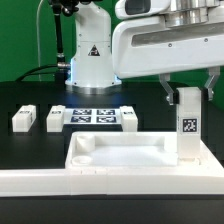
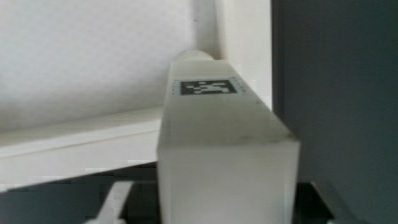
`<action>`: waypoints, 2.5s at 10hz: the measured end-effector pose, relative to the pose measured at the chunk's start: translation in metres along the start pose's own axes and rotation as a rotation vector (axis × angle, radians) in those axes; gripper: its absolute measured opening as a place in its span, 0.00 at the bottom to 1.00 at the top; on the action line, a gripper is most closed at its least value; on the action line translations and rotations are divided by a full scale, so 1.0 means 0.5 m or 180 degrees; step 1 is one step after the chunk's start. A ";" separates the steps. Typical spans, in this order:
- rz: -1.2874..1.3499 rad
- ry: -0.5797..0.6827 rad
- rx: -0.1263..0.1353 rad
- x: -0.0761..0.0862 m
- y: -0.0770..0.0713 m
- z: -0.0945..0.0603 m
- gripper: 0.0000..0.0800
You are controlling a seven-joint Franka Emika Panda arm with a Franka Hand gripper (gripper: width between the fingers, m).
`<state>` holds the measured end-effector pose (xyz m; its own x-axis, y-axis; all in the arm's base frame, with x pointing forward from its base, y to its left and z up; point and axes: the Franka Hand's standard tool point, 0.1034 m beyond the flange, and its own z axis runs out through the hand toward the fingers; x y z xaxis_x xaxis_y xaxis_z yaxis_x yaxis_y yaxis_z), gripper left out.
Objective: Assemble desk
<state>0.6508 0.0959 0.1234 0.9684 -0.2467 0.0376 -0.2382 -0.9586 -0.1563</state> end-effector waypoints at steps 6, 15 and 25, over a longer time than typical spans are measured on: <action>0.2530 -0.0038 0.0122 0.003 0.023 0.001 0.36; 0.2223 -0.0261 -0.0203 -0.032 -0.017 0.003 0.64; -0.0687 -0.0073 -0.0252 -0.011 -0.024 0.013 0.81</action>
Offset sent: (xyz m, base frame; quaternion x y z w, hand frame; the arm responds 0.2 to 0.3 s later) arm -0.0062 0.0109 -0.0141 0.0548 -0.0072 0.3864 0.9207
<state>0.6487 0.1099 0.1186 0.9987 -0.0324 0.0392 -0.0296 -0.9972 -0.0691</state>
